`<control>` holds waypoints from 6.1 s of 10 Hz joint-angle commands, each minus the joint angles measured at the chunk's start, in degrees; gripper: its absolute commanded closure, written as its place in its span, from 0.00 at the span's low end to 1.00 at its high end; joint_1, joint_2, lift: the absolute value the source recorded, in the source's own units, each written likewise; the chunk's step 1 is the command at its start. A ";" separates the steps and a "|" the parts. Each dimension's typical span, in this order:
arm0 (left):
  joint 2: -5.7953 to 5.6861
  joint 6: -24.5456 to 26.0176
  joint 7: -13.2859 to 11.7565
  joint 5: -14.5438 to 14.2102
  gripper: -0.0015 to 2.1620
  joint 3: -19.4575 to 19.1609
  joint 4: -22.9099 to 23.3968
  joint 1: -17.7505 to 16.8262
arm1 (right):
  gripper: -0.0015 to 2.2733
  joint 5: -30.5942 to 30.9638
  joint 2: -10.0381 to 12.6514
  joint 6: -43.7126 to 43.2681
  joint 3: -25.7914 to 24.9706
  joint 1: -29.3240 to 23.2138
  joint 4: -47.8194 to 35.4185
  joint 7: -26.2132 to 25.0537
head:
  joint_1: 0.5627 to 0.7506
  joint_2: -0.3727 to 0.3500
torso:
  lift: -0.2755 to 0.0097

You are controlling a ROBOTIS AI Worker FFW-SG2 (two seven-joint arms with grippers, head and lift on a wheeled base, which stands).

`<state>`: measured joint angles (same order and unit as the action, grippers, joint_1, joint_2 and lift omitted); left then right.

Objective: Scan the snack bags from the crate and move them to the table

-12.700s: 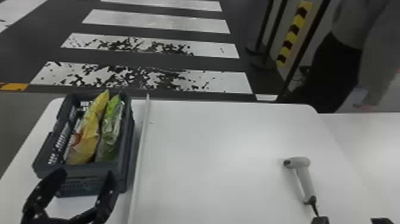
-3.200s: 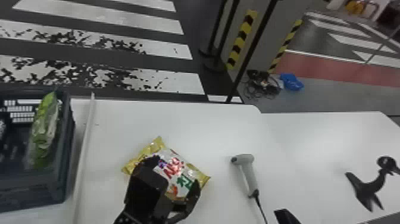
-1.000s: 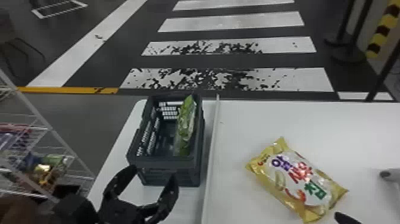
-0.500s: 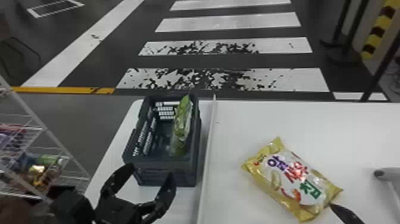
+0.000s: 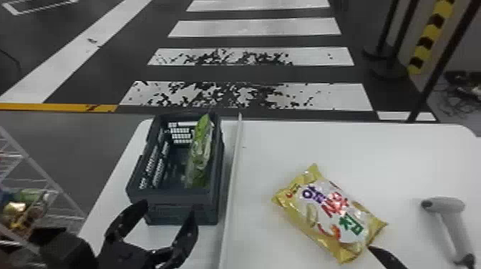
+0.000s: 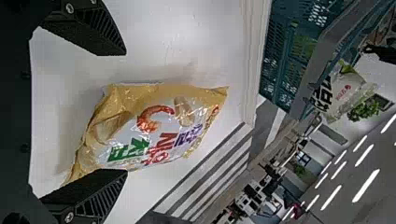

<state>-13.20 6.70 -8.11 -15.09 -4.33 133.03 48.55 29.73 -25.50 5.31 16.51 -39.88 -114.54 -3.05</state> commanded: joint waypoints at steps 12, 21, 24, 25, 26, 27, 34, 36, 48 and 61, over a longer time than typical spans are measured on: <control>0.11 -0.23 -1.65 0.85 0.02 1.51 -1.02 1.11 | 0.05 7.01 -7.72 7.84 9.59 10.43 6.61 -3.37 | 0.70 0.61 | 0.63; 0.37 1.00 -1.56 1.64 0.03 1.69 -1.72 1.28 | 0.80 5.34 -8.68 9.60 16.09 18.87 12.85 -4.77 | 0.70 0.60 | 0.63; 0.37 1.88 -1.65 1.64 0.03 1.69 -1.99 0.67 | 0.99 2.53 -9.30 6.61 14.95 17.73 10.04 -6.35 | 0.70 0.61 | 0.63; 0.28 2.23 -1.65 1.64 0.03 2.13 -2.43 0.23 | 0.99 1.12 -9.21 6.61 12.84 16.50 7.75 -6.35 | 0.70 0.63 | 0.63; 0.11 2.23 -1.65 1.64 0.03 2.39 -2.69 -0.04 | 0.99 -0.81 -8.95 6.61 10.03 15.09 5.29 -6.35 | 0.70 0.63 | 0.63; 0.02 2.23 -1.65 1.64 0.03 2.48 -2.78 -0.12 | 0.99 -3.98 -8.51 7.84 6.86 13.68 1.95 -5.65 | 0.70 0.62 | 0.63; -0.16 2.40 -1.65 1.73 0.03 4.06 -2.60 -0.74 | 0.99 -35.27 5.20 35.61 -14.58 5.95 -23.45 6.30 | 0.70 0.43 | 0.63; -0.16 1.88 -1.65 1.73 0.03 4.06 -1.99 -0.04 | 0.99 -46.96 9.16 45.46 -20.21 5.86 -27.23 8.94 | 0.70 0.45 | 0.63; -0.60 0.82 -1.39 2.87 0.03 4.68 0.56 1.02 | 0.99 -97.32 22.87 53.02 -44.99 11.84 -8.51 6.74 | 0.70 0.42 | 0.63; -0.77 0.82 -0.16 4.28 0.04 6.96 -2.16 -1.09 | 0.00 -84.66 25.56 50.38 -48.07 8.76 -6.22 6.30 | 0.70 0.19 | 0.63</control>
<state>-14.01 7.65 -8.26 -10.81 2.60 131.14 47.59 -54.66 0.00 55.51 -31.46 -30.45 -120.27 3.25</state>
